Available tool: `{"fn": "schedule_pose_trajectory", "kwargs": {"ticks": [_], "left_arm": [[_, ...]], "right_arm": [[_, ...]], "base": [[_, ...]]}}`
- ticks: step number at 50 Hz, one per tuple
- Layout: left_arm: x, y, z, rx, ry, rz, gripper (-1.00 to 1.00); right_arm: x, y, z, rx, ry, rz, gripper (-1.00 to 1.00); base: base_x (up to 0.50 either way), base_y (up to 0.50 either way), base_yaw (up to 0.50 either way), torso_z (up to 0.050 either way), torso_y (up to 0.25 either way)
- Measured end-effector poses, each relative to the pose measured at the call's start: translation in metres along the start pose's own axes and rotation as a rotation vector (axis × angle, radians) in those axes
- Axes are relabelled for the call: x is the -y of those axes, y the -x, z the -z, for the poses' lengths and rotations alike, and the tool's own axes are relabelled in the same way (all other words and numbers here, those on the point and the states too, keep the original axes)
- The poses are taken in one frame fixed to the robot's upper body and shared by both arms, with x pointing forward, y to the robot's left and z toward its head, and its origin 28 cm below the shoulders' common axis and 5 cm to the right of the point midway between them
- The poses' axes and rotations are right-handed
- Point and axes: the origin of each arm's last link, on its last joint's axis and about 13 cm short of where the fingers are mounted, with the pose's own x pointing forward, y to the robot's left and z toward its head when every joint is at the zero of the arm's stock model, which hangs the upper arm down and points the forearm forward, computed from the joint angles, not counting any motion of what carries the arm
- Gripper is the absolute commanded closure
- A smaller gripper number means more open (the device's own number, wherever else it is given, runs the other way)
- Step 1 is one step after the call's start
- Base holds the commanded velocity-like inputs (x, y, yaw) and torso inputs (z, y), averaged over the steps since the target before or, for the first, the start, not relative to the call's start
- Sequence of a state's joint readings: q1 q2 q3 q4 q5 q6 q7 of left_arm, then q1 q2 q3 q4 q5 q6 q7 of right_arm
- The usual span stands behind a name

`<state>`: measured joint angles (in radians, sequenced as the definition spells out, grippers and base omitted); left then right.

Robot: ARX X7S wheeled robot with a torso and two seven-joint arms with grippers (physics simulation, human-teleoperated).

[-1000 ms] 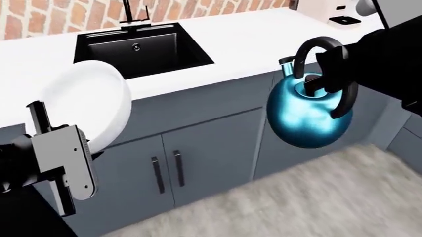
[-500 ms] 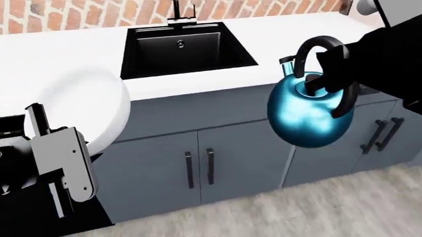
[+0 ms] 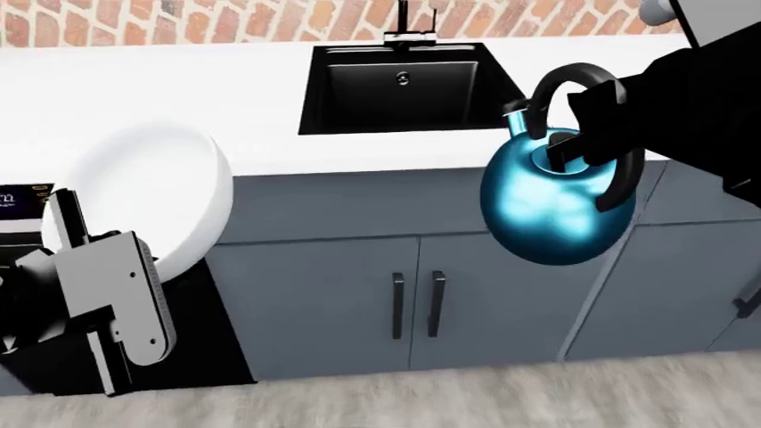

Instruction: Pick the kettle non electric and bowl and place them in the sink. Then turn on the water.

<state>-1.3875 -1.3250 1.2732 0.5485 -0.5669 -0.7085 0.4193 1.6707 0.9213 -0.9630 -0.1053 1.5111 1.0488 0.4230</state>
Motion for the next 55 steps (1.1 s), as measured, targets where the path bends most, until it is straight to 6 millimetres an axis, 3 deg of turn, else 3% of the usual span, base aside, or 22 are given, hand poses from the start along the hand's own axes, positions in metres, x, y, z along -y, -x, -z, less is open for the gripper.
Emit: {"fn": "schedule_pose_trajectory", "kwargs": {"ticks": [7, 26, 39, 55], "left_arm": [[0.0007, -0.0006, 0.0007, -0.001, 0.002, 0.001, 1.00], [0.0013, -0.0038, 0.0005, -0.001, 0.000, 0.007, 1.00], [0.0017, -0.0050, 0.0009, -0.001, 0.000, 0.010, 1.00], [0.0012, -0.0049, 0.0016, 0.000, 0.002, 0.005, 1.00]], "right_arm": [[0.0001, 0.0000, 0.0006, -0.001, 0.000, 0.002, 1.00], [0.0019, -0.0022, 0.0041, -0.005, -0.010, 0.017, 1.00], [0.0014, -0.0024, 0.0049, -0.009, -0.015, 0.013, 1.00], [0.0012, -0.0030, 0.0020, -0.003, -0.021, 0.008, 1.00]], "base": [[0.00, 0.00, 0.46, 0.000, 0.001], [0.00, 0.00, 0.00, 0.001, 0.002], [-0.29, 0.03, 0.00, 0.001, 0.002], [-0.34, 0.35, 0.00, 0.001, 0.003]]}}
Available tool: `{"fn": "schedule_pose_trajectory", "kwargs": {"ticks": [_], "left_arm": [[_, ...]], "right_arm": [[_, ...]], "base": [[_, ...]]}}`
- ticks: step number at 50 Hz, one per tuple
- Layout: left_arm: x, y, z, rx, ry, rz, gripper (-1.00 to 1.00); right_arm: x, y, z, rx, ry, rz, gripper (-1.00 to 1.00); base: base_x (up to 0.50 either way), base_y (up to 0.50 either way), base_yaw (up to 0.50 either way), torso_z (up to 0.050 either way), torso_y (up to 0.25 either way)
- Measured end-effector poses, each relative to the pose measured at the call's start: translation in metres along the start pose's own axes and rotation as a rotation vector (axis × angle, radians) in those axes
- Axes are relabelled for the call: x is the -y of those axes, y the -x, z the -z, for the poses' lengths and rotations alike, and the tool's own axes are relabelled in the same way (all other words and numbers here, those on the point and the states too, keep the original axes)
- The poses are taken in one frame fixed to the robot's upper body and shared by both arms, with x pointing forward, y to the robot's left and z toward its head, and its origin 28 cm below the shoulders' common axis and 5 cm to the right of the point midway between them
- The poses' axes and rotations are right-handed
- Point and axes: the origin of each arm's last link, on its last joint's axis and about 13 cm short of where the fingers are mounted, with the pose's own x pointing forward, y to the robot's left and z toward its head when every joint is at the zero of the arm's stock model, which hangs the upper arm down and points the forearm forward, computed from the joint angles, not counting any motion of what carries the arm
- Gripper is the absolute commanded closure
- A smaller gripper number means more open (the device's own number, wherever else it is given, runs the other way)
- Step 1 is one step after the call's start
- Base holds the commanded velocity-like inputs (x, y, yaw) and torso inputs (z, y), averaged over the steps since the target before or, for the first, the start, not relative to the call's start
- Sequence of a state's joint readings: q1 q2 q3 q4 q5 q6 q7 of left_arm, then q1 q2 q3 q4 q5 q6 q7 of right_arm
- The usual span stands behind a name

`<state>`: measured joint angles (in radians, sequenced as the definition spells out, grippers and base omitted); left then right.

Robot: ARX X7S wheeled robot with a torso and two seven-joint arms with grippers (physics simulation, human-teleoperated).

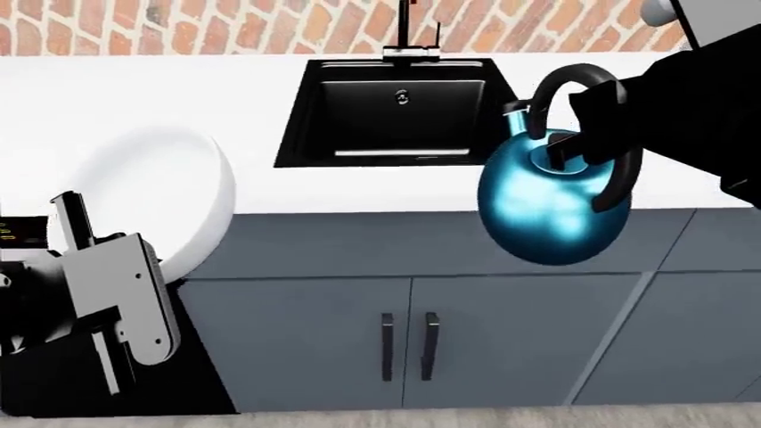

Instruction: Pick the kettle non electric and bowl and place them in the sink. Then turn on the water.

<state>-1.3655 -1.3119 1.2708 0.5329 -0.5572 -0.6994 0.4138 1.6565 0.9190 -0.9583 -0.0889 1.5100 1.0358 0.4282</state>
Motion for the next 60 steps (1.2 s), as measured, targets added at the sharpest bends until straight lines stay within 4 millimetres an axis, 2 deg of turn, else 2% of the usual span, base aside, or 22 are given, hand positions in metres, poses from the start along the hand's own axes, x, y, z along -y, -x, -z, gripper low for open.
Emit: {"fn": "schedule_pose_trajectory", "kwargs": {"ticks": [5, 18, 60], "left_arm": [[0.0003, -0.0002, 0.0002, 0.000, 0.001, 0.001, 1.00], [0.0007, -0.0005, -0.0002, 0.002, 0.001, 0.004, 1.00], [-0.0001, 0.0005, 0.0007, -0.002, 0.003, 0.001, 1.00]], "right_arm": [[0.0000, -0.0003, 0.0004, 0.000, -0.001, 0.001, 1.00], [0.0010, -0.0006, 0.0016, 0.003, 0.002, 0.012, 1.00], [-0.0008, -0.0003, 0.0003, 0.008, 0.005, 0.001, 1.00]], "base": [[-0.34, 0.41, 0.00, 0.000, 0.002], [-0.05, 0.01, 0.00, 0.001, 0.002], [-0.48, 0.01, 0.00, 0.000, 0.003]]}}
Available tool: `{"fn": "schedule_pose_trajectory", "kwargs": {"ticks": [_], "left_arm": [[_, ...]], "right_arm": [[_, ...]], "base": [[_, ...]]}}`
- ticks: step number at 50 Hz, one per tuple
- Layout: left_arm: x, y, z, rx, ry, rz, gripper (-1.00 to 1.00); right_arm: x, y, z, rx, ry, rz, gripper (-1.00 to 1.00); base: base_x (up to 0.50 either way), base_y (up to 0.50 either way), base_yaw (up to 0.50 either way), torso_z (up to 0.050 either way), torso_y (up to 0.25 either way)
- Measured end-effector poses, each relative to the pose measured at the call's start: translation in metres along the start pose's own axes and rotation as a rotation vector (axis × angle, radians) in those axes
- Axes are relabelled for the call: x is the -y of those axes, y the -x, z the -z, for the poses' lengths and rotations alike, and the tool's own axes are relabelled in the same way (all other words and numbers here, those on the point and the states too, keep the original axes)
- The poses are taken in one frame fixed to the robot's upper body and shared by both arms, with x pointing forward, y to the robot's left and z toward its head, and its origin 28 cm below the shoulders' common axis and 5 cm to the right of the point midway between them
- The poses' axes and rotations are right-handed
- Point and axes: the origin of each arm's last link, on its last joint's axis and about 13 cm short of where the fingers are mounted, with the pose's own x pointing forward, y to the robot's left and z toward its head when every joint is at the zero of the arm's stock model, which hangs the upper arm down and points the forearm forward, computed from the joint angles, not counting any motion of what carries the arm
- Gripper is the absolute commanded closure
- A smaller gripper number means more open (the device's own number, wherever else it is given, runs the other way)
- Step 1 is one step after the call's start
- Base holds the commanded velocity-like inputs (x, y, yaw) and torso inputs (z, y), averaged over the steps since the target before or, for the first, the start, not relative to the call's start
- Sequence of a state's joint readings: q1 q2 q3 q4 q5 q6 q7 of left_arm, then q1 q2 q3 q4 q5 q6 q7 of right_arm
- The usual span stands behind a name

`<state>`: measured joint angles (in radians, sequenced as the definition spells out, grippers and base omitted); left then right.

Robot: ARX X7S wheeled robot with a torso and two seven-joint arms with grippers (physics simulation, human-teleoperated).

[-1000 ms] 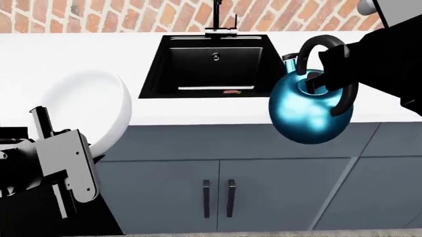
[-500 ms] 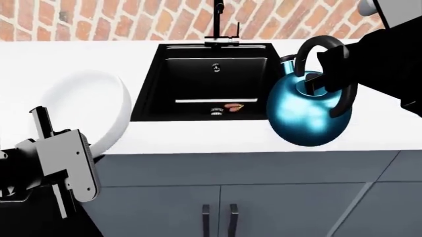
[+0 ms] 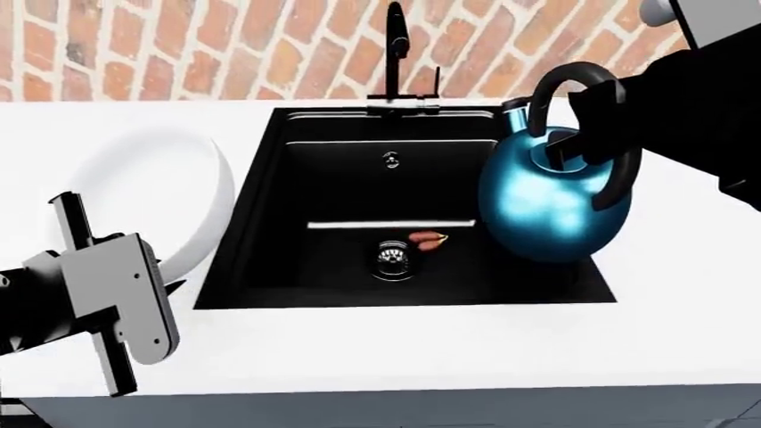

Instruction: Pick the kettle non electric and bowl and place them in the sink. Then turn on the water.

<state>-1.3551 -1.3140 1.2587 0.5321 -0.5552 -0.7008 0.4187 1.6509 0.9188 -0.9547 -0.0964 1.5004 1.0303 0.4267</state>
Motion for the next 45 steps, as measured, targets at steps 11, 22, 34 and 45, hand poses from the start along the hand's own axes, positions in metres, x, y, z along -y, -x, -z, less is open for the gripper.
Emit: {"fn": "schedule_pose_trajectory", "kwargs": {"ticks": [11, 22, 34, 45], "left_arm": [[-0.0003, 0.0001, -0.0003, -0.001, -0.001, 0.000, 1.00], [-0.0004, 0.0003, -0.0007, 0.000, -0.002, 0.000, 1.00], [-0.0013, 0.0005, -0.0013, 0.001, -0.005, -0.005, 1.00], [-0.0012, 0.0002, -0.0016, 0.004, 0.009, 0.001, 1.00]], "right_arm": [[0.0001, 0.0007, 0.0008, 0.001, -0.002, 0.002, 1.00], [0.0003, 0.0018, 0.0015, 0.001, -0.005, 0.004, 1.00], [0.0005, 0.0015, 0.0022, 0.001, -0.006, 0.011, 1.00], [0.0005, 0.0020, 0.0034, 0.001, -0.011, 0.011, 1.00]], "base": [[-0.49, 0.01, 0.00, 0.001, 0.003], [-0.49, 0.01, 0.00, 0.000, 0.004], [-0.28, 0.01, 0.00, 0.001, 0.004], [0.00, 0.00, 0.00, 0.001, 0.002]]}}
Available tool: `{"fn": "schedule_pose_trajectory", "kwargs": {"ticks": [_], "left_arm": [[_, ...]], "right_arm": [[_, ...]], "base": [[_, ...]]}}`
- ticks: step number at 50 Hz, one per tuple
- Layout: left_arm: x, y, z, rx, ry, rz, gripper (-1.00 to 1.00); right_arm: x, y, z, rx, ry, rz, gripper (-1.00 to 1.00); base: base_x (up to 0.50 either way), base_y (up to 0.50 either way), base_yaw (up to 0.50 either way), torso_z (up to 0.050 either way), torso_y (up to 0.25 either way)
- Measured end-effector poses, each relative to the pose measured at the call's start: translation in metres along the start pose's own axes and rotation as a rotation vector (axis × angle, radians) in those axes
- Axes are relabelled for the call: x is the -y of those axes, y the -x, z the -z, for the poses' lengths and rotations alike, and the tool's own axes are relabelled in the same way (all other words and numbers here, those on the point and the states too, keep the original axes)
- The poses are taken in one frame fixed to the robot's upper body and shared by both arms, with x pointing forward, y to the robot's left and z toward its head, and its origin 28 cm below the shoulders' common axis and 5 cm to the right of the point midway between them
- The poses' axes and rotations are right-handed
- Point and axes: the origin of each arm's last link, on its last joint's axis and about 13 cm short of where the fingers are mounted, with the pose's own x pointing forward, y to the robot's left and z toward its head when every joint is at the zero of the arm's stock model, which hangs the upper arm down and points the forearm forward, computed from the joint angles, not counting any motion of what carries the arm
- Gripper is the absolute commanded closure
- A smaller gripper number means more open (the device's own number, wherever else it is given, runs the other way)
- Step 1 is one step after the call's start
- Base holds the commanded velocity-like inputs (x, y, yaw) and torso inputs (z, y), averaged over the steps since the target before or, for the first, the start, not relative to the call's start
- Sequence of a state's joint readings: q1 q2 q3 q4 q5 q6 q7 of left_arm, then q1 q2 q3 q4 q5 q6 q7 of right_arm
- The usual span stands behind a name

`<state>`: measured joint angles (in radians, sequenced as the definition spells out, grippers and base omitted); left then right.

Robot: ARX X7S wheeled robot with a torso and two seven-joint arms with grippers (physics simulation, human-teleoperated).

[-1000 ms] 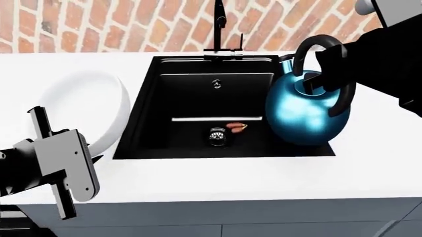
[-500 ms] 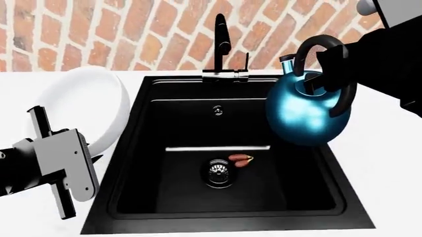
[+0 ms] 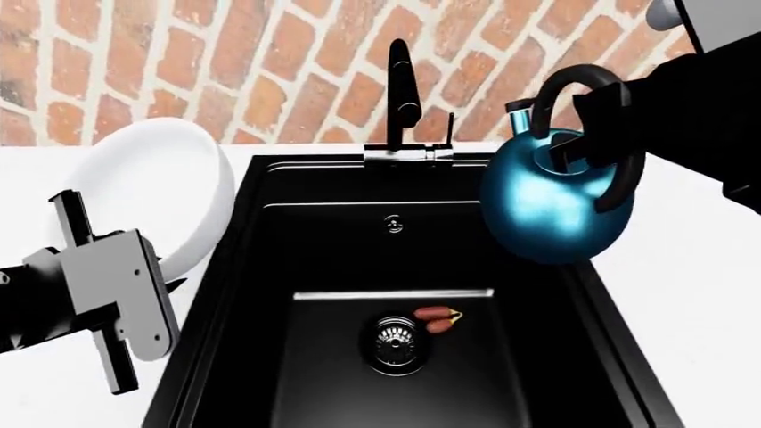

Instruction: Pick the kettle non electric and bowl and place them in the sink. Then turn on the water.

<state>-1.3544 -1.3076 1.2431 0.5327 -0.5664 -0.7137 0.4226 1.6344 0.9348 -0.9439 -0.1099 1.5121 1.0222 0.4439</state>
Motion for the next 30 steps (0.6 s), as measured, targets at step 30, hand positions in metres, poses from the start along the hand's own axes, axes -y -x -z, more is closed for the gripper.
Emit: {"fn": "schedule_pose_trajectory", "kwargs": {"ticks": [30], "left_arm": [[-0.010, -0.009, -0.016, 0.039, -0.018, 0.027, 1.00]], "right_arm": [[0.002, 0.002, 0.003, 0.003, -0.013, 0.011, 1.00]], "base": [[0.00, 0.00, 0.00, 0.000, 0.002]]}}
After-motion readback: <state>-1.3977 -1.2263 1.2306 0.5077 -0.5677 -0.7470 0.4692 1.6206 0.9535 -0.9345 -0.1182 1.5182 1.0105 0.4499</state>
